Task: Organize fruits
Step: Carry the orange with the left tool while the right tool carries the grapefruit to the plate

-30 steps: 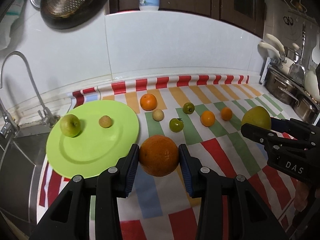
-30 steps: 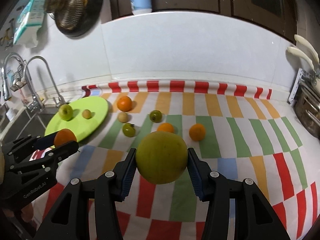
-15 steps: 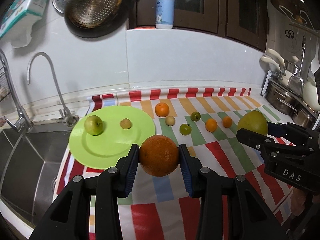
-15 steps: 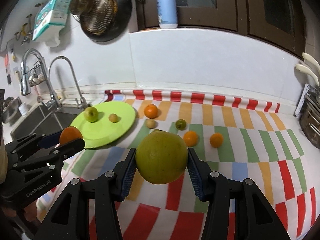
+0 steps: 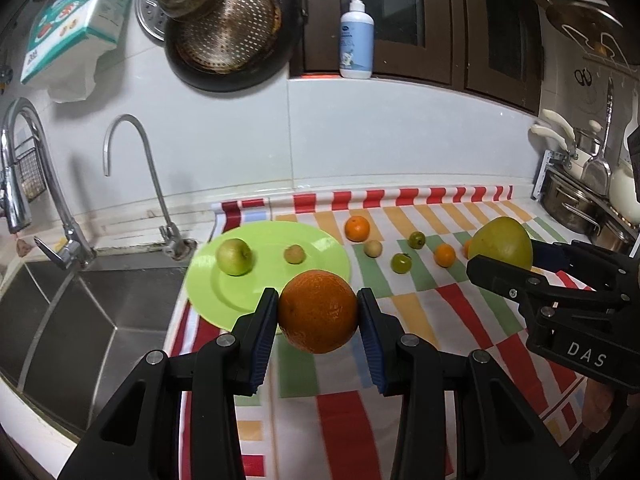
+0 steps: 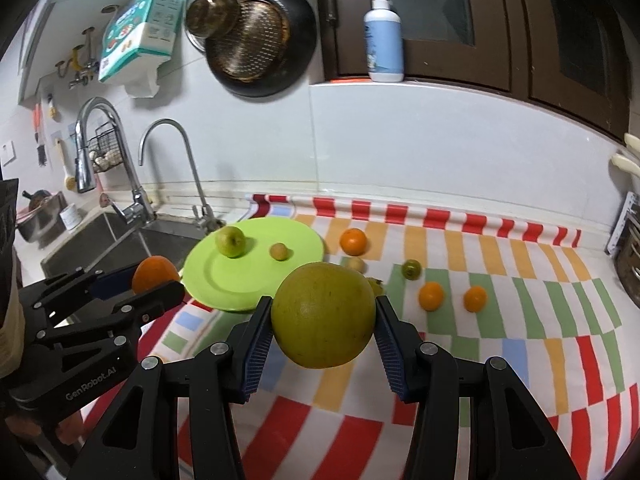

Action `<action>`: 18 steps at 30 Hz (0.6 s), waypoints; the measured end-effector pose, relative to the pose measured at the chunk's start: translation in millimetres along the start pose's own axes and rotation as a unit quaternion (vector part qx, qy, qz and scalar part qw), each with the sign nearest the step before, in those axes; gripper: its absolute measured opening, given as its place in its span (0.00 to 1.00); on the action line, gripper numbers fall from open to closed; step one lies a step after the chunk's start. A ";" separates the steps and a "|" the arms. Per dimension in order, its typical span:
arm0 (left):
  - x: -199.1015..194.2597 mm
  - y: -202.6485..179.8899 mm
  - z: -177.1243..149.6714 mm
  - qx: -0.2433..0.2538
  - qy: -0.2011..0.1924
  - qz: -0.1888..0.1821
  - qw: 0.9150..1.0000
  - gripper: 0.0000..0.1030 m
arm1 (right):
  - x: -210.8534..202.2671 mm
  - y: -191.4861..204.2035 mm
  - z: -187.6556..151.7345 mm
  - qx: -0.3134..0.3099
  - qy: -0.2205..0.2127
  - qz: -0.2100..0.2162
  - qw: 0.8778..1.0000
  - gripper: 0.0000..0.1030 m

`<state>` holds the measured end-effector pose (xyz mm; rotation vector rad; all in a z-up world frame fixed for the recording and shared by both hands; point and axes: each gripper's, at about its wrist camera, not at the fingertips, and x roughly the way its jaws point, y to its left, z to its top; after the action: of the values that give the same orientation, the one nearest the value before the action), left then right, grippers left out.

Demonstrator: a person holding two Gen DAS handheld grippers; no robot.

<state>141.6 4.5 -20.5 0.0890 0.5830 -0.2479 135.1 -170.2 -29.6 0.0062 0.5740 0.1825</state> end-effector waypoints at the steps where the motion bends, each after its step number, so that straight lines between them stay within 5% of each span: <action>1: -1.3 2.7 0.2 0.000 -0.002 0.002 1.000 0.39 | 0.9 4.4 1.4 -0.002 -0.001 0.003 1.000 0.49; 18: 14.0 54.1 14.0 0.000 -0.008 0.018 1.000 0.39 | 40.7 52.8 29.3 -0.028 0.002 0.045 0.999 0.49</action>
<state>174.2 51.8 -15.9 0.0976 0.5642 -0.2129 175.5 -109.9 -24.0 -0.0217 0.5723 0.2864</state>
